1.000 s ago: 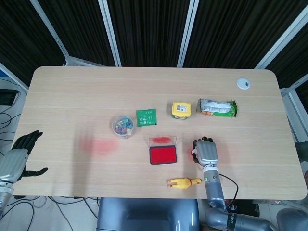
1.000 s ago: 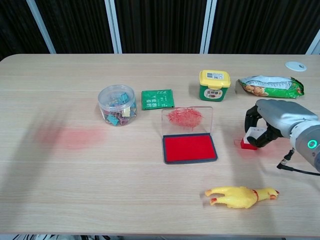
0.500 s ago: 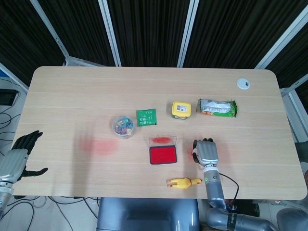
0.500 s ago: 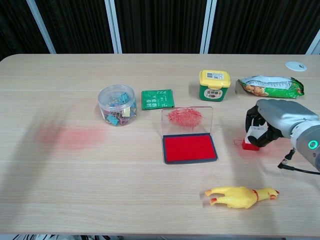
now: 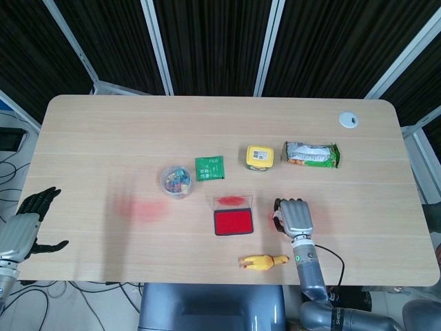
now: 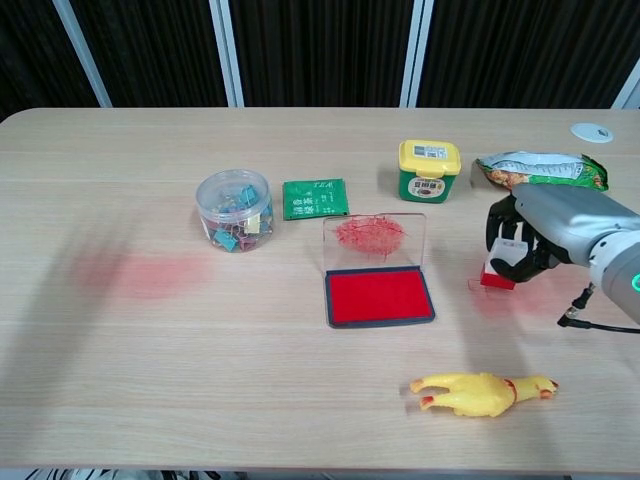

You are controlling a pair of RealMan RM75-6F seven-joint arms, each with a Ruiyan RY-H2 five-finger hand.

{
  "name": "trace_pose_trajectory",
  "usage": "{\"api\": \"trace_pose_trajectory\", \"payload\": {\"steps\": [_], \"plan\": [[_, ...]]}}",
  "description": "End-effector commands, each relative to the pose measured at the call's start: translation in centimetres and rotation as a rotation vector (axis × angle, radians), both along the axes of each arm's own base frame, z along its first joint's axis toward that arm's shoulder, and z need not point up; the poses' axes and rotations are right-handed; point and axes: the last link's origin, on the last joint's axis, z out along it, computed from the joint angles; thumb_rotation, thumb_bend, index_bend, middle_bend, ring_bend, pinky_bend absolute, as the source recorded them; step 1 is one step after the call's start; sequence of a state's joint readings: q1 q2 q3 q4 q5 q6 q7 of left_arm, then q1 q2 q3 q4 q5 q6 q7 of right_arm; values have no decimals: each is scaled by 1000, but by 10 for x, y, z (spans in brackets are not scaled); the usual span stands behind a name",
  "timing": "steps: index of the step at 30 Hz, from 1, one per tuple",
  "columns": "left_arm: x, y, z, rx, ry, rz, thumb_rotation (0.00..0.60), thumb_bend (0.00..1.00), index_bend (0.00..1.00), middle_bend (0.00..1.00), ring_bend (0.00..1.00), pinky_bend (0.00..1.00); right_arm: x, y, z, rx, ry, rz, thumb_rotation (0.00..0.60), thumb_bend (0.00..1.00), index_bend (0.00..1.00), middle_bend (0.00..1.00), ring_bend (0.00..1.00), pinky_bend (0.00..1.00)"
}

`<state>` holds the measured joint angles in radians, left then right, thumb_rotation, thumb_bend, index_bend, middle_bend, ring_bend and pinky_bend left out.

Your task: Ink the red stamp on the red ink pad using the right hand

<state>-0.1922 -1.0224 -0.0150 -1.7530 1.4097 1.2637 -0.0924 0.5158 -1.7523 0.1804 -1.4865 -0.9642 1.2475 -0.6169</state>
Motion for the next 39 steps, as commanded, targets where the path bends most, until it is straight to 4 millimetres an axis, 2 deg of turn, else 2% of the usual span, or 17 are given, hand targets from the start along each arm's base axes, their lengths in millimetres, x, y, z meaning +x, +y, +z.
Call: {"api": "trace_pose_trajectory", "payload": {"steps": [1, 10, 15, 20, 27, 39], "plan": [[0, 0, 0, 0, 0, 0, 600, 0, 0, 0, 0, 0, 3, 3, 5, 10, -40, 42, 600, 548, 741, 641, 510, 464], [0, 0, 0, 0, -3, 1, 600, 0, 0, 0, 0, 0, 18, 9, 12, 74, -109, 176, 600, 549, 756, 657, 523, 469], [0, 0, 0, 0, -4, 1, 600, 0, 0, 0, 0, 0, 32, 10, 9, 101, -119, 232, 600, 549, 764, 662, 530, 469], [0, 0, 0, -1, -6, 3, 600, 0, 0, 0, 0, 0, 46, 9, -1, 120, -116, 261, 600, 549, 770, 668, 538, 508], [0, 1, 0, -4, -11, 6, 600, 0, 0, 0, 0, 0, 65, 8, -18, 138, -128, 278, 600, 548, 771, 668, 538, 508], [0, 1, 0, -10, -15, 9, 600, 0, 0, 0, 0, 0, 79, 6, -44, 146, -115, 305, 600, 548, 774, 669, 537, 508]]}}
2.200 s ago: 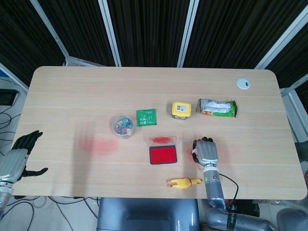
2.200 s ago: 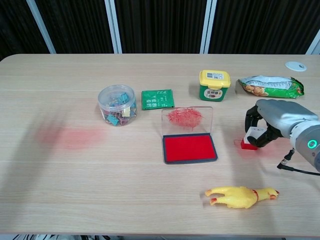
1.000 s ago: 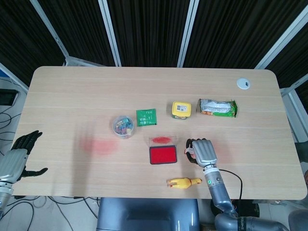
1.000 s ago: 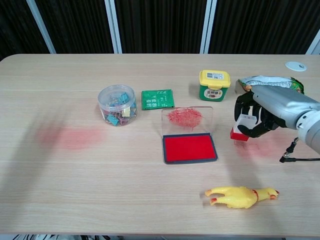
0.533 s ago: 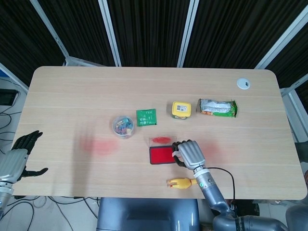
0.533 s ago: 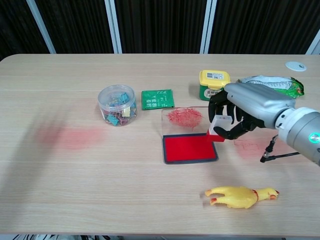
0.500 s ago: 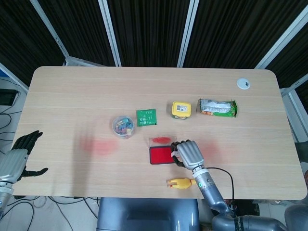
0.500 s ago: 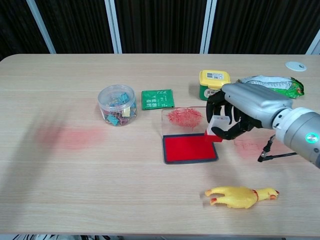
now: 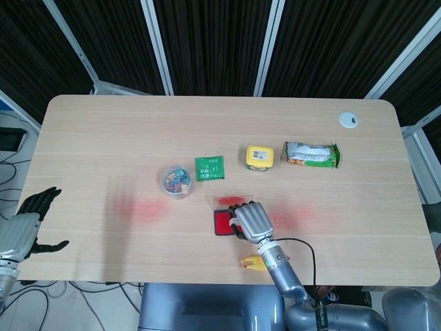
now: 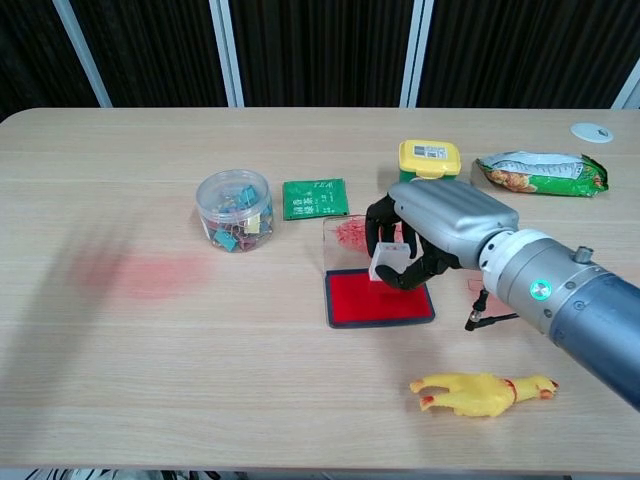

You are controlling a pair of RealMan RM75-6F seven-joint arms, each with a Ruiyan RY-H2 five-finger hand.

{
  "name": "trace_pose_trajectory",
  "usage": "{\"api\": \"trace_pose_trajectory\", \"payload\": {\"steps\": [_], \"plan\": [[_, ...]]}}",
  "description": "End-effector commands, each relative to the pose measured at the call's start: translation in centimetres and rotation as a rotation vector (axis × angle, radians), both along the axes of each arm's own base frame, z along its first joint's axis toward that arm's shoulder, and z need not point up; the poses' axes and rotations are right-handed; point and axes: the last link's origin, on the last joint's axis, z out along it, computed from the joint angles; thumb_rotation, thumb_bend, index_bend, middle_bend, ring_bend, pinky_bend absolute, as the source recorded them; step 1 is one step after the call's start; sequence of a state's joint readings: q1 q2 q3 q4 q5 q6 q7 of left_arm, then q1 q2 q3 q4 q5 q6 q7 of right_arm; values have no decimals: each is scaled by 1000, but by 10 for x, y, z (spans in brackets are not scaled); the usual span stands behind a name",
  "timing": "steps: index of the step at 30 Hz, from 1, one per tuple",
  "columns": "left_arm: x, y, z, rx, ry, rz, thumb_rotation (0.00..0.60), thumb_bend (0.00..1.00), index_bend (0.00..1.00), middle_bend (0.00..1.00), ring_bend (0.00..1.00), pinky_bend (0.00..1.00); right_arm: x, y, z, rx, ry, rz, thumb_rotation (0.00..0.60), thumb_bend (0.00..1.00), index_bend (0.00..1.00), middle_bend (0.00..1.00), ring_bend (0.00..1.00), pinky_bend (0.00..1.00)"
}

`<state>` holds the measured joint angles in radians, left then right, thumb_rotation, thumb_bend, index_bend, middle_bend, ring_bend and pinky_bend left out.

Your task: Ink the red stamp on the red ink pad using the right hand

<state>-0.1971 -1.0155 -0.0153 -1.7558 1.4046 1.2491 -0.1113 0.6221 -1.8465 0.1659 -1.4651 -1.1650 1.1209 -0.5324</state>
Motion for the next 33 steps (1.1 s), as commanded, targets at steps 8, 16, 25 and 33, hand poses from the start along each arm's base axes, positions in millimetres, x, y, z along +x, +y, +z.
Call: {"api": "trace_pose_trajectory", "payload": {"steps": [8, 16, 25, 33], "plan": [[0, 0, 0, -5, -3, 4, 600, 0, 0, 0, 0, 0, 3, -1, -16, 0, -2, -3, 600, 548, 776, 670, 537, 508], [0, 0, 0, -8, -6, 7, 600, 0, 0, 0, 0, 0, 1, -2, -28, 1, 0, -12, 600, 548, 776, 670, 537, 508], [-1, 1, 0, -11, -10, 9, 600, 0, 0, 0, 0, 0, -3, -2, -36, -5, 7, -23, 600, 548, 779, 673, 537, 508], [-1, 1, 0, -12, -11, 9, 600, 0, 0, 0, 0, 0, -7, -1, -41, -2, 17, -37, 600, 548, 782, 675, 537, 508]]}}
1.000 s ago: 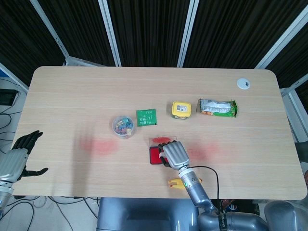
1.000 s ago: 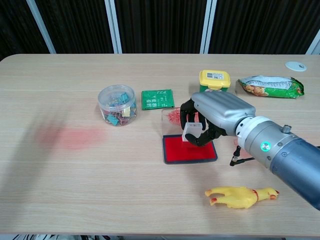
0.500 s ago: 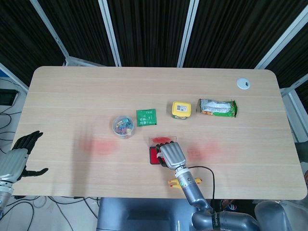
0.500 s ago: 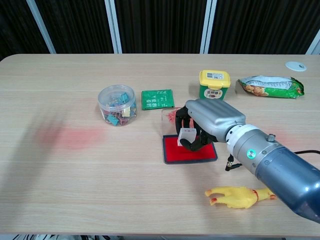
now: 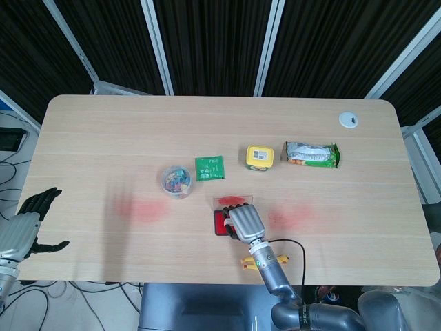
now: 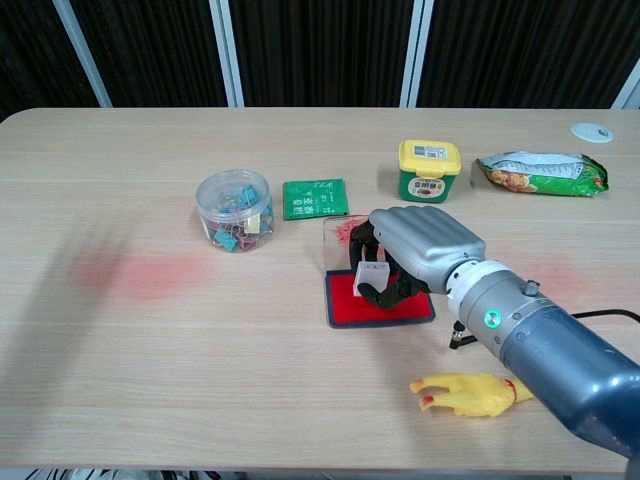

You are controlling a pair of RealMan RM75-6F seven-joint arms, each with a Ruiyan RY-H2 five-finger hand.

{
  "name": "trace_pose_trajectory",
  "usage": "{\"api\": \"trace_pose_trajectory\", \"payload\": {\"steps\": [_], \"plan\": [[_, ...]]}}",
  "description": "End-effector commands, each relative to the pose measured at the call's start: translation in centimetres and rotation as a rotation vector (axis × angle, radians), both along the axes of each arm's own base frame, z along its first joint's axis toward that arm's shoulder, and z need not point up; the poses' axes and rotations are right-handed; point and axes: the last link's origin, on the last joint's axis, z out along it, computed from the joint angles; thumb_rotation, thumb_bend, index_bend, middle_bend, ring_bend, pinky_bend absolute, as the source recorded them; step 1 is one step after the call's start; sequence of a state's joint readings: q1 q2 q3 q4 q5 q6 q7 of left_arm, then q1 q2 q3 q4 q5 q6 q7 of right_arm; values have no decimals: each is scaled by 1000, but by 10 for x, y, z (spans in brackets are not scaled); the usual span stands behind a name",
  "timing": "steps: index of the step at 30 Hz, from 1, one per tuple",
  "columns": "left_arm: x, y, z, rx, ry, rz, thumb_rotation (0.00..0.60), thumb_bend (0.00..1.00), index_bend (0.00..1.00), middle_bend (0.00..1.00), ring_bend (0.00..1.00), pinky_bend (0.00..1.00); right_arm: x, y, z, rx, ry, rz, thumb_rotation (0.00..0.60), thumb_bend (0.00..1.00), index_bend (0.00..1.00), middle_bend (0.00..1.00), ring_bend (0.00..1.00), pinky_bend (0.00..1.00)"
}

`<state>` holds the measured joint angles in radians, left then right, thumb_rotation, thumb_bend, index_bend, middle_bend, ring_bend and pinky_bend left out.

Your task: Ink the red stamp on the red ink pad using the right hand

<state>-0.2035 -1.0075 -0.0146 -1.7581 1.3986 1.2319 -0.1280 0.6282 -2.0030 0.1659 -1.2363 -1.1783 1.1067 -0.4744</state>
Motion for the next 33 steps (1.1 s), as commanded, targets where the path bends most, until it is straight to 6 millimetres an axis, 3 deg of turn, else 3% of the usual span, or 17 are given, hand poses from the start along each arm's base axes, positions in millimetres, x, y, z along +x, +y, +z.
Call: {"api": "trace_pose_trajectory", "payload": {"steps": [1, 11, 24, 33], "plan": [[0, 0, 0, 0, 0, 0, 600, 0, 0, 0, 0, 0, -1, 1, -2, 6, 3, -5, 600, 548, 783, 676, 537, 508], [0, 0, 0, 1, 1, 0, 600, 0, 0, 0, 0, 0, -2, 6, -6, 13, 2, -7, 600, 549, 787, 680, 539, 508], [0, 0, 0, 2, -1, -1, 600, 0, 0, 0, 0, 0, 4, 0, 6, -28, -12, 8, 600, 548, 788, 680, 539, 508], [0, 0, 0, 1, -2, -2, 600, 0, 0, 0, 0, 0, 2, 2, 5, -18, -5, -3, 600, 549, 788, 681, 539, 508]]}}
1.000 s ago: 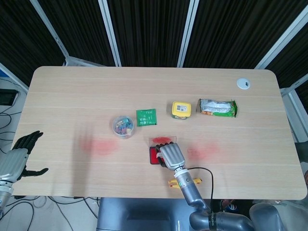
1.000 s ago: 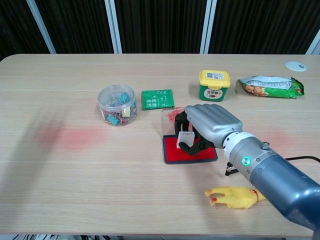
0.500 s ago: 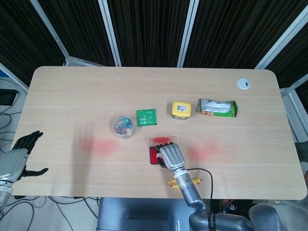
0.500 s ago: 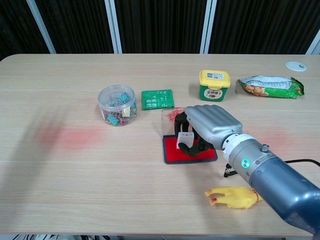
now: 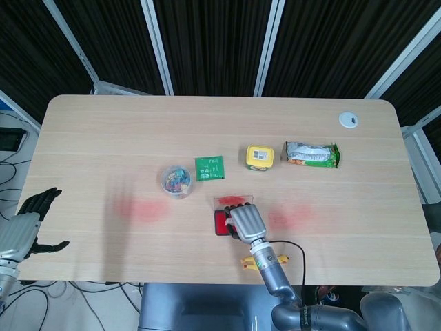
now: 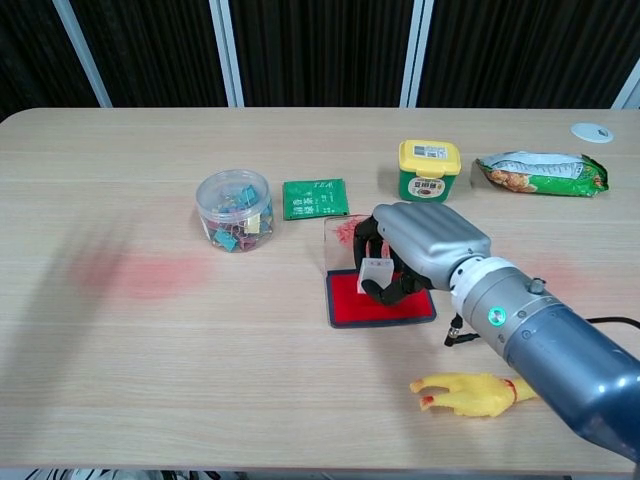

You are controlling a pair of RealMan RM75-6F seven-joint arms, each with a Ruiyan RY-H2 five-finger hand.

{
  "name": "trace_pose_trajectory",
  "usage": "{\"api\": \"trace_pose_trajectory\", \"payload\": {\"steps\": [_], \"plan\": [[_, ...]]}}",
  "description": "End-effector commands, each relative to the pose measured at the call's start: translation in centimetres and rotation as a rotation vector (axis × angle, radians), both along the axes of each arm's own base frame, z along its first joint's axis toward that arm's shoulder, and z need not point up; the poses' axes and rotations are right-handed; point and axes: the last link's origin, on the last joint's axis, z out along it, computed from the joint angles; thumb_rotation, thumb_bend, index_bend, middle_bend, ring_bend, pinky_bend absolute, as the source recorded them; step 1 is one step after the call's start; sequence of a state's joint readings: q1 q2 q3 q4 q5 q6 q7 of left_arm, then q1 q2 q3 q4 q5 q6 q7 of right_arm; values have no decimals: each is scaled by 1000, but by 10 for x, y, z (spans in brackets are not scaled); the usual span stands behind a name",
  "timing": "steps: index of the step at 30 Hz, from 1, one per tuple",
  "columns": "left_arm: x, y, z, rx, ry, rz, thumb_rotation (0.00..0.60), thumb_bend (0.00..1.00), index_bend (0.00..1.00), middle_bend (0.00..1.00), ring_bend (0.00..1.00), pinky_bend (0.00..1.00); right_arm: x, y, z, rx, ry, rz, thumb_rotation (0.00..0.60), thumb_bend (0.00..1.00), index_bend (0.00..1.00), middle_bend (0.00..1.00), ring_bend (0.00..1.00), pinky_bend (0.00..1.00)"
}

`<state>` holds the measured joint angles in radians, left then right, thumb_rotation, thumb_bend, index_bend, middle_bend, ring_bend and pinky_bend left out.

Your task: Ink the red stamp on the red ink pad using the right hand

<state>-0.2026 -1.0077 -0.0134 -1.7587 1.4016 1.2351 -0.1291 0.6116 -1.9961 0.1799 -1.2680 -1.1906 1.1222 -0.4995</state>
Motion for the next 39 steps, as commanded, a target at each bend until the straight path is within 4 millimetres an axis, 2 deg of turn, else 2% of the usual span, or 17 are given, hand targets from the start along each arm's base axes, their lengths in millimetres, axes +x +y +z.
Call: {"api": "trace_pose_trajectory", "payload": {"steps": [1, 14, 20, 31, 39], "plan": [[0, 0, 0, 0, 0, 0, 600, 0, 0, 0, 0, 0, -2, 1, -2, 5, 5, -6, 600, 549, 788, 680, 539, 508], [0, 0, 0, -1, -1, 1, 600, 0, 0, 0, 0, 0, -9, 6, -8, 23, 30, -14, 600, 548, 787, 681, 539, 508], [0, 0, 0, -1, 1, 1, 600, 0, 0, 0, 0, 0, -7, 5, -4, 9, 20, -5, 600, 549, 788, 680, 539, 508], [0, 0, -1, 3, 6, 1, 600, 0, 0, 0, 0, 0, -2, -3, 22, -50, 2, 19, 600, 548, 787, 674, 538, 508], [0, -1, 0, 9, 10, -1, 600, 0, 0, 0, 0, 0, -24, -9, 50, -103, 24, -17, 600, 548, 787, 668, 538, 508]]}}
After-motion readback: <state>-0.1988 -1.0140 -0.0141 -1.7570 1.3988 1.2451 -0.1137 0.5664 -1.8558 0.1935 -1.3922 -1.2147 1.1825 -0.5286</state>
